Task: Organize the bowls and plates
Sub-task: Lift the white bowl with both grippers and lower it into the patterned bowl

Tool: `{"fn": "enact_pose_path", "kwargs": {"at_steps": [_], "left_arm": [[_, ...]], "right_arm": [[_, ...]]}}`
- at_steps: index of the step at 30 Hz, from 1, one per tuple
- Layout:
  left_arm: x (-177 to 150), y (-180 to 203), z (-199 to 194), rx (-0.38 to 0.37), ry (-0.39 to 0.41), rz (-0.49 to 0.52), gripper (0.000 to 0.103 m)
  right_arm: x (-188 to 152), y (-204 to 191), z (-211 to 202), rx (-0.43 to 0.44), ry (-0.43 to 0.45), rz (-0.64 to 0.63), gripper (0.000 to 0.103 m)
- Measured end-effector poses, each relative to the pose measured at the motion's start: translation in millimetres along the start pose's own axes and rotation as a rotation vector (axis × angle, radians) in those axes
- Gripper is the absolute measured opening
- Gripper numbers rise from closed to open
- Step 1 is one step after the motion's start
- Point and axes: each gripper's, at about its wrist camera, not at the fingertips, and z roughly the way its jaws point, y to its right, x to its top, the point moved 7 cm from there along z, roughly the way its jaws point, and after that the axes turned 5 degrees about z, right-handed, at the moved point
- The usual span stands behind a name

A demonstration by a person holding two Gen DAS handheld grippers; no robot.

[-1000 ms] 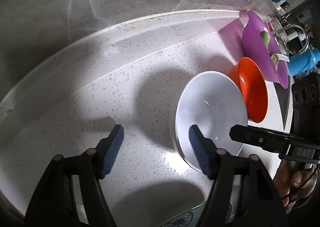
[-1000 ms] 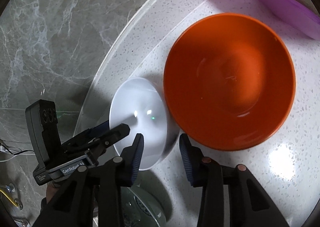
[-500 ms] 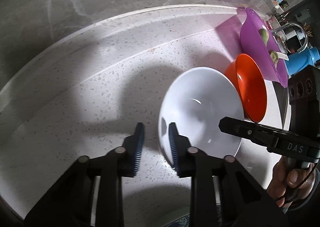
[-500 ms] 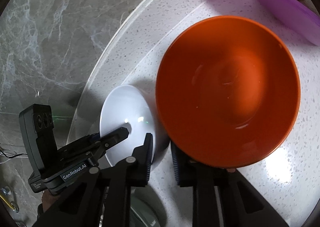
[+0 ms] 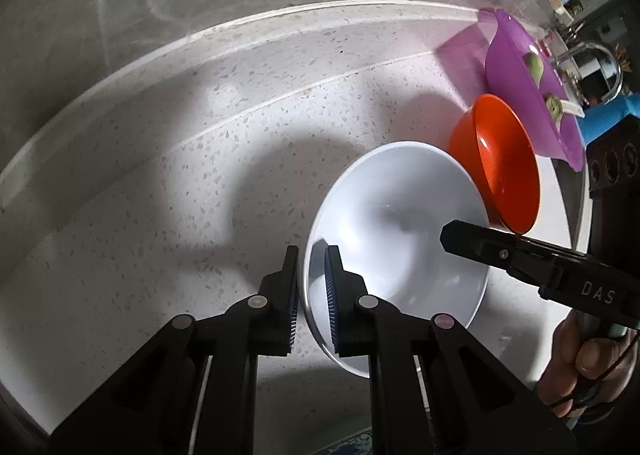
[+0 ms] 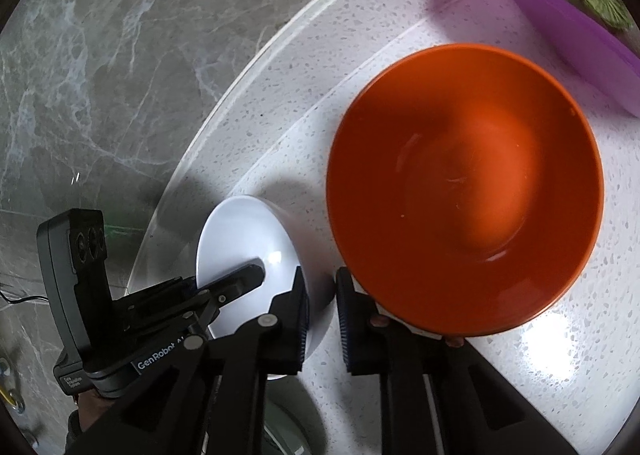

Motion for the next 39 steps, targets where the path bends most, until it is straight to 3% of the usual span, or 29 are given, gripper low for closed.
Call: {"fn": "enact_pose_path", "kwargs": {"at_steps": [22,39], "left_arm": [[-6.7,-4.7,-33.1,0.002,0.027,-0.046,0.009],[-63.5,-2.3,-92.9,0.038,0.077,-0.122,0.010]], "right_arm": [[7.6,-23.7,-9.1,0.013,0.007,-0.051,0.015],[-21.1,-56.3,-30.3,0.062,-0.044,-0.160,0.016]]}}
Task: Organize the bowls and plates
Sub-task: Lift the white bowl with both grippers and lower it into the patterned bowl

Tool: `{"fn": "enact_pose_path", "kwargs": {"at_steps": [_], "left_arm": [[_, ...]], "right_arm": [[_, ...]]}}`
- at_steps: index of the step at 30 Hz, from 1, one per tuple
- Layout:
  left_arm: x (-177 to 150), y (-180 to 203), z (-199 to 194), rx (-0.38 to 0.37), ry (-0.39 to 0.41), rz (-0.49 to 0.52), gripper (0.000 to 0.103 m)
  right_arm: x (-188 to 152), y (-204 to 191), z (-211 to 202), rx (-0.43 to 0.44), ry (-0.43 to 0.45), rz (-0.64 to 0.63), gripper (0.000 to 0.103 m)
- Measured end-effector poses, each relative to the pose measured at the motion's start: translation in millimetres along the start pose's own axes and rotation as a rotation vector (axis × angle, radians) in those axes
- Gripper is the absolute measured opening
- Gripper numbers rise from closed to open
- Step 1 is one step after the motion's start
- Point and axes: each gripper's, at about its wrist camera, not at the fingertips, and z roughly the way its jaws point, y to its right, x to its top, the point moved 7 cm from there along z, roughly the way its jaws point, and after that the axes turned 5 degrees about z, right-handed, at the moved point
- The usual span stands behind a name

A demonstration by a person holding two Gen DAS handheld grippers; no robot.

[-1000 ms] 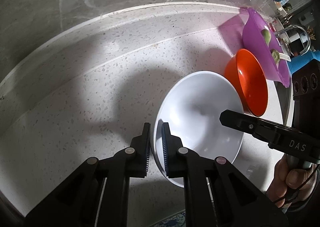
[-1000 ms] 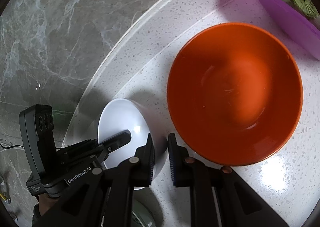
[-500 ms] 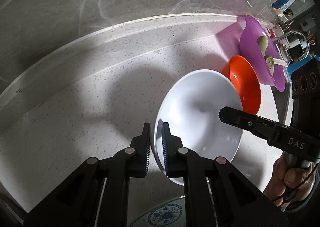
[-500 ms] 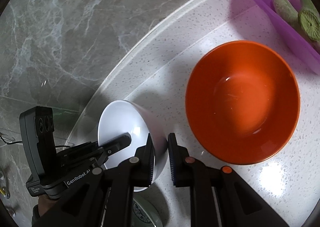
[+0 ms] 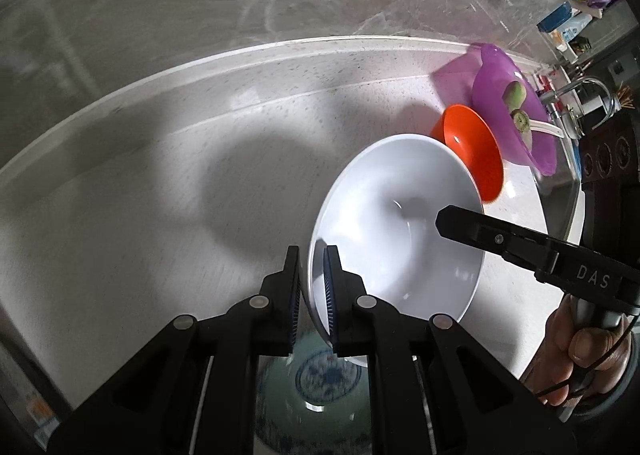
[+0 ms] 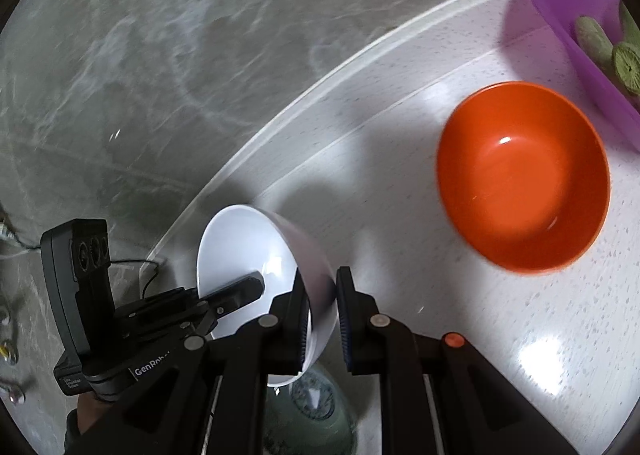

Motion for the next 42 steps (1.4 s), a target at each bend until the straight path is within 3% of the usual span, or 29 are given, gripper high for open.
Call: {"fn": "enact_pose_path", "kwargs": {"at_steps": [8,19,31,42], "left_arm": [[-49.3,2.5,-22.5,0.003,0.007,-0.042,0.010],[-113.5,0.3,-17.5,0.004,-0.027,-0.081,0.010],[-140.8,-9.9,4.8,0.031,-0.062,-0.084,0.010],[-134.8,-10.6,12.3,0.063,-0.054,-0.074,0.011]], "right_arm": [[-34.5,-14.8,-5.6,0.011,-0.046,-0.064,0.016],[-85.2,-13.4,0.7,-0.014,-0.115,-0.094,0.016],[-103.8,-4.3,27.2,-0.074,-0.164,-0.106,0.016],[-100.9,-1.0,32.1,-0.116,-0.155,-0.141,0.016]]}}
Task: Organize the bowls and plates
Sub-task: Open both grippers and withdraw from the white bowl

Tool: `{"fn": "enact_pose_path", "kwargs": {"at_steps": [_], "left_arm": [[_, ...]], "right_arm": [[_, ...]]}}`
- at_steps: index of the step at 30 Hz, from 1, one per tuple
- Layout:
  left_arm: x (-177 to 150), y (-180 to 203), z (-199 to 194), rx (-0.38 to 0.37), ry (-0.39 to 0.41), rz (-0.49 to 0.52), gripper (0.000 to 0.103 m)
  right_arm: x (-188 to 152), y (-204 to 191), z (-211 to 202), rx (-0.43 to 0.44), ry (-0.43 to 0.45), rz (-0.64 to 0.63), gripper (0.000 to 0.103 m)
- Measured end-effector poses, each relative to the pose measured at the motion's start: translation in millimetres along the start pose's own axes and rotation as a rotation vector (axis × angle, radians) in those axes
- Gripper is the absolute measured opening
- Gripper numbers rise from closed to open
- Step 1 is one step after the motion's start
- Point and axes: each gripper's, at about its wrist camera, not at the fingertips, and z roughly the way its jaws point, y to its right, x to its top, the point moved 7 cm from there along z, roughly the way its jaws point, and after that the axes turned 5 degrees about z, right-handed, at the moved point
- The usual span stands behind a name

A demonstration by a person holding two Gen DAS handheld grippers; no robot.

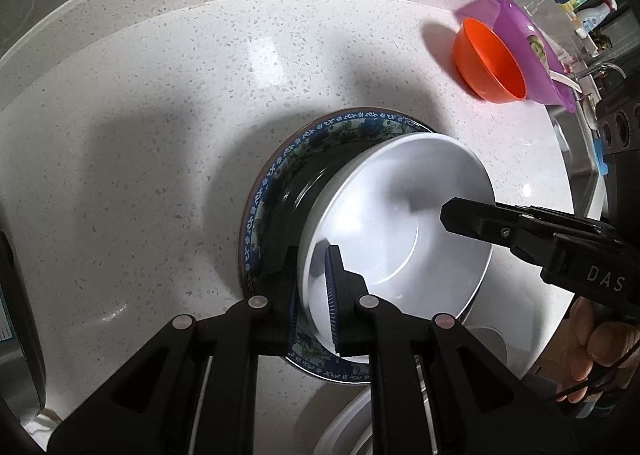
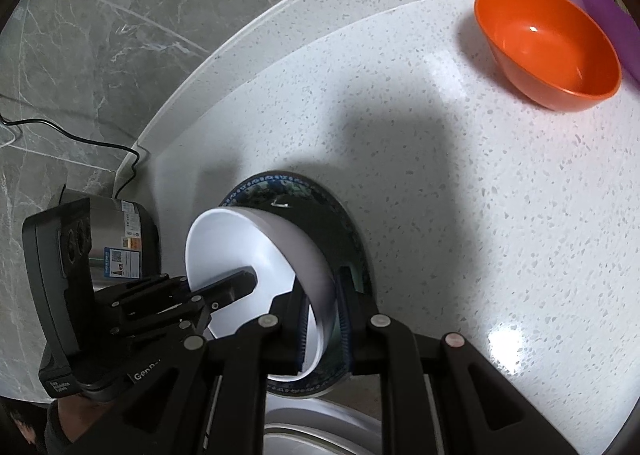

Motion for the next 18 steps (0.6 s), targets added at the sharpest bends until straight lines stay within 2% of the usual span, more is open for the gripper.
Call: {"fn": "enact_pose_path", "kwargs": {"at_steps": [4,6,7,8,11,14,16,18], "left_arm": [[3.9,3.1,-3.4,0.004,0.011,0.012,0.020],[5.5,5.3,-9.0,0.006,0.026,0.018,0.032],[7.6,7.6,-13.2,0.005,0.038,0.027,0.049],[8.9,10.2,-16.3,-0.005,0.046,0.035,0.060],[12.0,15.1,-23.5,0.021,0.059,0.057,0.067],[13.2,16.7,-31.7,0.020,0.076,0.060,0.067],[13.5,16.4,-40.3,0.011,0.092,0.060,0.069],[16.3,17.9,-51.0,-0.006,0.118,0.066,0.078]], "right_arm": [[-0.7,0.7,-1.3,-0.002,-0.004,-0.007,0.019],[0.3,1.2,-3.2,-0.005,0.002,-0.006,0.019],[0.8,1.9,-3.9,-0.006,0.004,-0.003,0.019],[1.3,1.6,-4.5,-0.001,0.004,0.000,0.019],[1.4,-1.7,-8.1,0.001,0.013,-0.007,0.019],[0.1,-5.7,-13.8,0.014,0.021,-0.012,0.020],[-0.5,-7.9,-23.2,0.043,0.040,-0.007,0.023],[-0.3,-7.0,-35.6,0.088,0.066,0.010,0.034]]}}
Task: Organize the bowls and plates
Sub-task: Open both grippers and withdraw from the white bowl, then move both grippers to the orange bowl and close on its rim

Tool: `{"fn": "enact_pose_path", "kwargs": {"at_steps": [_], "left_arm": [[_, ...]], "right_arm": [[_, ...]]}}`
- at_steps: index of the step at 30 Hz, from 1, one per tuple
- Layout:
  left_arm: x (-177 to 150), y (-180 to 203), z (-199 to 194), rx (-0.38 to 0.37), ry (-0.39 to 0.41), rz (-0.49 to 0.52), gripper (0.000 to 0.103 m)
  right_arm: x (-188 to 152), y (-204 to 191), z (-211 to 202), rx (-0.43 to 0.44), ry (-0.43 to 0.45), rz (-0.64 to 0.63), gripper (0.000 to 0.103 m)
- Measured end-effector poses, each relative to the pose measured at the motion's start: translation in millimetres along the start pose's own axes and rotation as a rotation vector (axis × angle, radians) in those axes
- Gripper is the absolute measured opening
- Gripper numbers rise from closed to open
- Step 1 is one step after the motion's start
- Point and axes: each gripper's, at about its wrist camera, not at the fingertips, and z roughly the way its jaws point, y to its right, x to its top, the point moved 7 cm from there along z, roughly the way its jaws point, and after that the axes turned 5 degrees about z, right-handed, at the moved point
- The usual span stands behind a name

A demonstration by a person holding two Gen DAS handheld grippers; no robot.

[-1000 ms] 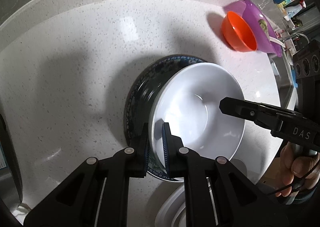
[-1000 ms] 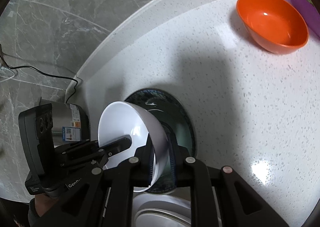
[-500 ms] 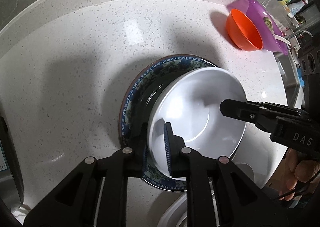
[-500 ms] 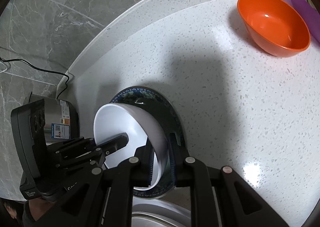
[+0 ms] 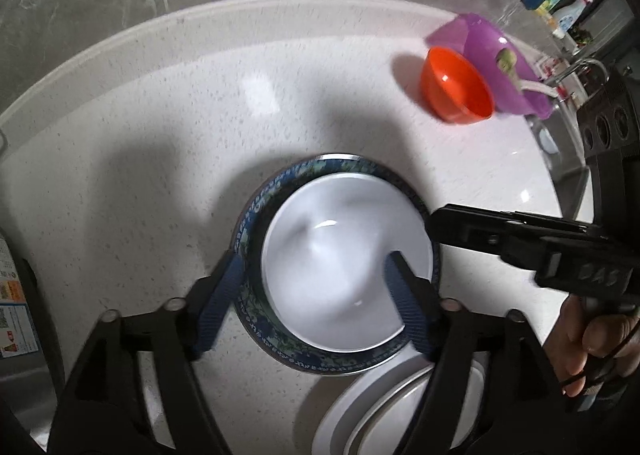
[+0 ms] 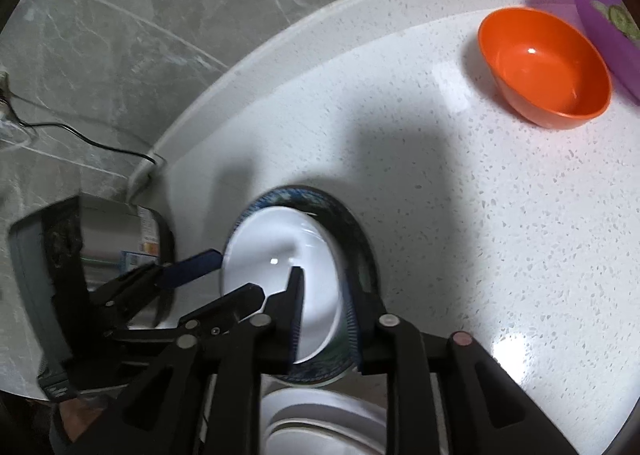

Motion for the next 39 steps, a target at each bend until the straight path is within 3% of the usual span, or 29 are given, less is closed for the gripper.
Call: {"fn": "enact_pose_path", "kwargs": {"at_steps": [4,6,12,15,20,24,27,34,39], "left_arm": [[5.1,2.1,-12.3,-0.011,0.009,0.016,0.097],[12.7,1.0,-15.5,-0.001,0.025,0.024,0.099],[47.0,1.1,-14.7,0.091,0.042,0.064,0.103],[69.6,5.5,-10.3,0.128,0.036,0.094,0.103],[111.6,25.3,2.2,0.012,0.024,0.081,0.103],[140.5,48.9,26.9,-0.010,-0.042,0.116,0.103],[158.7,67.4,43.4,-0.011,-0.058,0.139,0.103],[203.0,95.0,94.1,-0.029,-0.109,0.153,0.101],[211.8,105.5,123.0,-0.023,-0.112,0.175,0.101]], "right_arm": [[9.1,14.8,-35.4,0.088,0.092,0.073,0.064],[16.1,25.8,-50.4,0.099,0.134,0.098,0.077],[40.6,76.2,-88.1,0.134,0.207,0.194,0.089],[56.3,103.6,-95.3,0.127,0.230,0.236,0.090],[87.9,145.6,-101.4,0.113,0.277,0.329,0.089],[101.4,166.9,-96.8,0.087,0.271,0.355,0.078],[104.3,176.8,-89.4,0.070,0.262,0.378,0.070],[113.4,195.6,-82.5,0.029,0.279,0.408,0.070],[123.2,199.5,-82.5,-0.003,0.302,0.402,0.070]]}}
